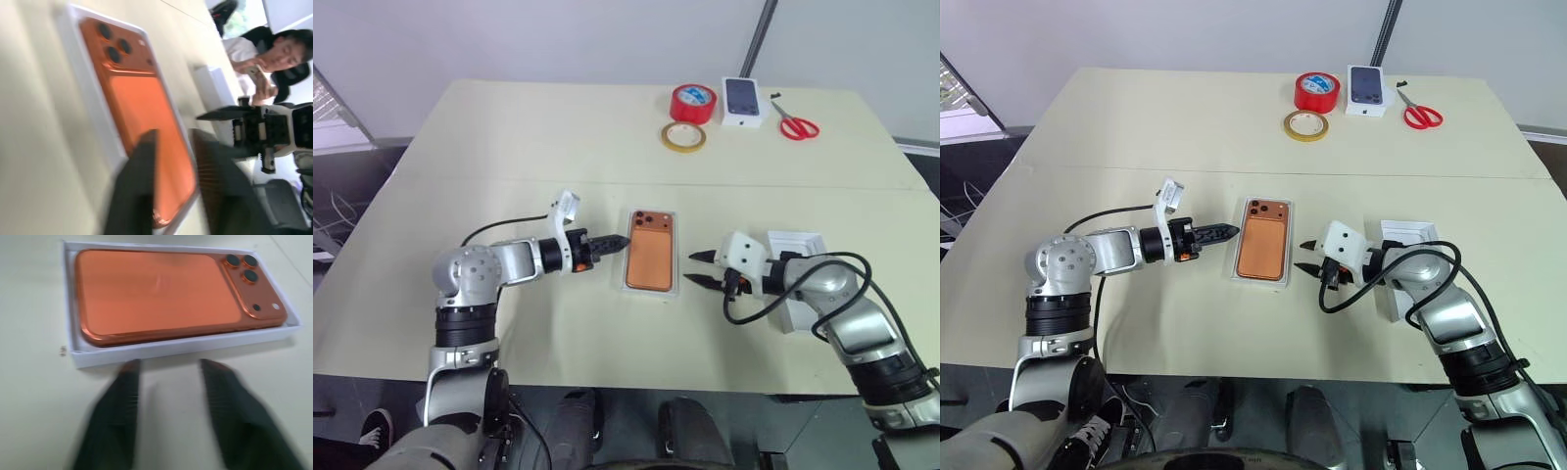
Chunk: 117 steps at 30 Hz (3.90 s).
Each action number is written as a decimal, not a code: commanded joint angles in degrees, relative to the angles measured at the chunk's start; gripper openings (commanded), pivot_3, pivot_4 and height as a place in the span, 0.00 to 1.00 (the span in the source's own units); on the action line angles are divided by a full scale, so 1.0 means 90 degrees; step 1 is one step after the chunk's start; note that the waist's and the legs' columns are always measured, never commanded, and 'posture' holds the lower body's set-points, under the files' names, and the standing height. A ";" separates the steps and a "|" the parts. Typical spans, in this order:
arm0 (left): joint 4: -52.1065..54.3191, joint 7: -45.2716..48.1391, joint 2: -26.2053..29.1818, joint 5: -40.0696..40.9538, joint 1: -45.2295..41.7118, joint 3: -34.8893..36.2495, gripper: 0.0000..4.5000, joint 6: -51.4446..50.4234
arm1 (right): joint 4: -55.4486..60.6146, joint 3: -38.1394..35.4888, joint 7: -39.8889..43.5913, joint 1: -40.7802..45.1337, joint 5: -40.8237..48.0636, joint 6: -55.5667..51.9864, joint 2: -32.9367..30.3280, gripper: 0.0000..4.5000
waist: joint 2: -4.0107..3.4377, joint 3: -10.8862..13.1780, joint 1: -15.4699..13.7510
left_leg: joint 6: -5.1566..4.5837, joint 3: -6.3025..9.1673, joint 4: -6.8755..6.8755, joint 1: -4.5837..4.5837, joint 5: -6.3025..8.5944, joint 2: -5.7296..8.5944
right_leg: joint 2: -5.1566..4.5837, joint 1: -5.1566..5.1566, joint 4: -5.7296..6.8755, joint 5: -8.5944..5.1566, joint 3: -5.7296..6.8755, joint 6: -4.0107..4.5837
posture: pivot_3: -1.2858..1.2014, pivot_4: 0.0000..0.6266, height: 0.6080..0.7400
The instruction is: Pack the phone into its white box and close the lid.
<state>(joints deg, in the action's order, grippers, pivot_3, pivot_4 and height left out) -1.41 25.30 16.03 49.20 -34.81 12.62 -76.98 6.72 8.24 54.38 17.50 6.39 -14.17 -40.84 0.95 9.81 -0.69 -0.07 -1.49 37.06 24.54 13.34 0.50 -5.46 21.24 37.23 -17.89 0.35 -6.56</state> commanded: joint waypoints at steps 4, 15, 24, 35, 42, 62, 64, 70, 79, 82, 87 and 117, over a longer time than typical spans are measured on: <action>0.0061 0.0134 0.0463 -0.0571 -0.0023 -0.0236 0.00 0.0879 | -0.0197 -0.0027 -0.0220 0.0215 -0.0294 0.0352 0.0038 0.00 | 0.0000 0.0000 0.0005 | 0.0000 0.0000 0.0001 0.0000 0.0000 0.0000 | -0.0001 -0.0002 -0.0001 0.0000 0.0000 0.0000 | 0.52 0.24 0.91; -0.0444 0.0871 0.0693 -0.2470 -0.0157 -0.2400 0.00 0.2693 | -0.0884 0.0513 -0.0905 0.0661 -0.1331 0.0841 0.0415 0.00 | 0.0000 0.0000 0.0002 | 0.0002 -0.0006 0.0000 0.0001 -0.0002 0.0001 | -0.0001 0.0002 -0.0001 0.0000 -0.0002 0.0001 | 0.52 0.24 0.91; -0.0702 0.1621 -0.0152 -0.2557 -0.0426 -0.3132 0.00 0.2565 | -0.0161 0.0103 -0.0033 0.0255 -0.0552 0.0172 0.0031 0.00 | -0.0002 -0.0001 -0.0032 | -0.0017 -0.0006 0.0007 0.0003 0.0007 0.0002 | -0.0001 -0.0006 -0.0001 0.0000 0.0001 0.0000 | 0.52 0.24 0.91; -0.1255 0.2332 -0.1241 -0.3012 -0.0944 -0.3843 0.00 0.3060 | 0.0755 -0.1056 0.0490 -0.1151 -0.0051 -0.0337 -0.1131 0.00 | -0.0005 -0.0001 -0.0127 | -0.0049 -0.0006 0.0016 0.0007 0.0025 0.0004 | -0.0003 -0.0005 -0.0003 -0.0001 -0.0002 0.0000 | 0.52 0.24 0.91; -0.1172 0.2542 -0.1297 -0.2935 -0.0873 -0.3732 0.00 0.2821 | 0.0770 -0.1290 0.0429 -0.1335 -0.0072 -0.0367 -0.1243 0.00 | -0.0006 0.0000 -0.0139 | -0.0049 -0.0005 0.0016 0.0007 0.0024 0.0000 | -0.0001 -0.0002 -0.0002 -0.0001 -0.0002 0.0001 | 0.52 0.24 0.91; -0.1317 0.2284 -0.0810 -0.3271 -0.0647 -0.3138 0.00 0.3590 | 0.0323 -0.1443 0.0505 -0.1368 -0.0324 0.0118 -0.1681 0.00 | -0.0007 0.0000 -0.0143 | -0.0049 -0.0005 0.0018 0.0007 0.0024 0.0001 | 0.0000 -0.0004 -0.0002 -0.0001 -0.0001 0.0001 | 0.52 0.24 0.91; -0.1236 0.2256 -0.0733 -0.3242 -0.0596 -0.2914 0.00 0.3878 | 0.0167 -0.1551 0.0423 -0.1226 -0.0244 0.0012 -0.1686 0.00 | -0.0007 0.0000 -0.0144 | -0.0047 -0.0005 0.0018 0.0007 0.0023 0.0001 | -0.0001 -0.0004 -0.0002 -0.0001 -0.0001 0.0001 | 0.52 0.24 0.91; -0.0897 0.2525 -0.0241 -0.3059 -0.0568 -0.2498 0.50 0.3917 | -0.0158 -0.1628 0.0477 -0.1569 -0.0393 0.0264 -0.1956 0.00 | -0.0007 0.0000 -0.0154 | -0.0030 -0.0005 0.0017 0.0007 0.0013 0.0000 | 0.0000 -0.0004 -0.0001 -0.0001 0.0001 0.0000 | 0.52 0.24 0.91; -0.0196 0.3078 0.0343 -0.2567 -0.0225 -0.1965 1.00 0.4049 | -0.0315 -0.1995 0.0614 -0.1823 -0.0217 0.0324 -0.2202 0.31 | -0.0009 0.0000 -0.0146 | -0.0034 -0.0005 0.0027 0.0004 0.0015 0.0001 | -0.0001 -0.0016 -0.0001 -0.0001 0.0001 0.0000 | 0.52 0.24 0.91; 0.0086 0.3361 0.0595 -0.2452 0.0007 -0.1928 1.00 0.4199 | -0.0206 -0.2145 0.0718 -0.1890 -0.0046 0.0182 -0.2270 0.68 | -0.0009 -0.0001 -0.0124 | -0.0032 -0.0005 0.0023 0.0003 0.0014 -0.0001 | 0.0001 -0.0013 -0.0001 -0.0001 0.0000 0.0000 | 0.52 0.24 0.91; 0.0380 0.3833 0.1019 -0.2888 0.0502 -0.1809 1.00 0.6042 | 0.0559 -0.2666 0.0486 -0.1564 0.0940 -0.0952 -0.1862 1.00 | -0.0010 -0.0001 -0.0068 | -0.0031 -0.0005 0.0019 0.0000 0.0014 -0.0003 | -0.0002 -0.0015 -0.0002 -0.0001 -0.0001 0.0001 | 0.52 0.24 0.91; 0.0415 0.5040 0.1603 -0.2768 0.1512 -0.1671 1.00 0.7751 | 0.1777 -0.2674 -0.1924 -0.0139 0.2729 -0.8642 -0.1628 1.00 | -0.0029 -0.0003 0.0044 | -0.0055 -0.0002 -0.0001 0.0017 0.0028 -0.0006 | -0.0012 0.0015 -0.0009 -0.0002 -0.0004 0.0005 | 0.52 0.24 0.91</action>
<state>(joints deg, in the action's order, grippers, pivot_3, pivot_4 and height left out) 0.21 70.90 30.17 23.23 -21.28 -3.15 -7.64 22.41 -16.24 37.29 15.99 30.40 -92.04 -54.78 0.69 9.79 -0.29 -0.56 -1.52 37.05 24.69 13.59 0.44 -5.58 21.37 37.15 -17.91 0.32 -6.52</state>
